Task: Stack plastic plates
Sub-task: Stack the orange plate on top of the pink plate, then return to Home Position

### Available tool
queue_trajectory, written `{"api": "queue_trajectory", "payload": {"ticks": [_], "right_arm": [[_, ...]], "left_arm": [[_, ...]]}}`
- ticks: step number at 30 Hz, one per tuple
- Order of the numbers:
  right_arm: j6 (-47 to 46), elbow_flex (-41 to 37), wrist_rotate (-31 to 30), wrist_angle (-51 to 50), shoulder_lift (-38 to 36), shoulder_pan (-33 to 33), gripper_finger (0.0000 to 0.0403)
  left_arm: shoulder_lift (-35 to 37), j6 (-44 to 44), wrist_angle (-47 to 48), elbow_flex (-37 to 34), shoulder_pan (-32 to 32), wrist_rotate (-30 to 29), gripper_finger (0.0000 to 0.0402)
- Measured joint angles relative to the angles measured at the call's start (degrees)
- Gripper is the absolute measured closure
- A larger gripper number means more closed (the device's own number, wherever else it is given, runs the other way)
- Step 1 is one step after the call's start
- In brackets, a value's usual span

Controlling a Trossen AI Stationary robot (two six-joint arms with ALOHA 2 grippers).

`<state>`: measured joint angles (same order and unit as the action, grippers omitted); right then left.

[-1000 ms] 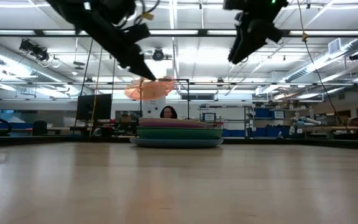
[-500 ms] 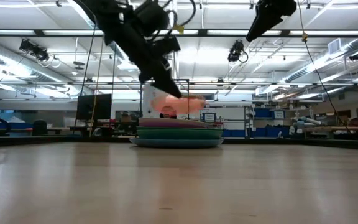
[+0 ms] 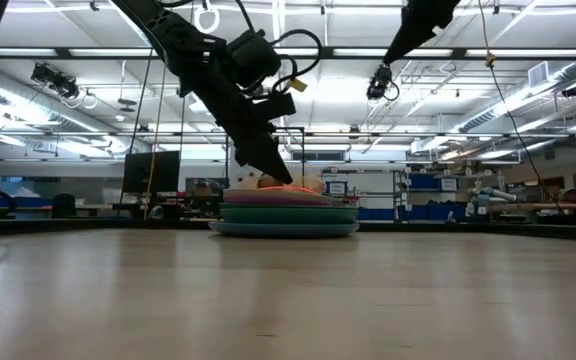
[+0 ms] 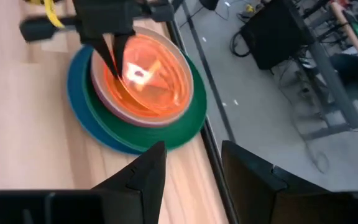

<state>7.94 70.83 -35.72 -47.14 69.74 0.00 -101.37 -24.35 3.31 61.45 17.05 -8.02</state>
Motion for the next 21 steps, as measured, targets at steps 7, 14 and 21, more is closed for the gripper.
{"api": "queue_trajectory", "payload": {"ticks": [7, 14, 21], "right_arm": [[3.5, 0.0, 11.7, 5.7, 0.1, -4.7, 0.0238], [5.8, -3.1, 17.9, 11.5, 0.0, -9.4, 0.0238], [8.7, -8.4, 26.5, 19.9, 0.0, -13.6, 0.0238]], "left_arm": [[-0.1, 4.9, -0.1, 0.0, 0.8, 0.3, 0.0357], [-0.1, 8.1, 0.2, 0.0, 2.5, 5.4, 0.0259], [5.5, 7.1, 2.6, 0.0, 3.4, 5.7, 0.0196]]}}
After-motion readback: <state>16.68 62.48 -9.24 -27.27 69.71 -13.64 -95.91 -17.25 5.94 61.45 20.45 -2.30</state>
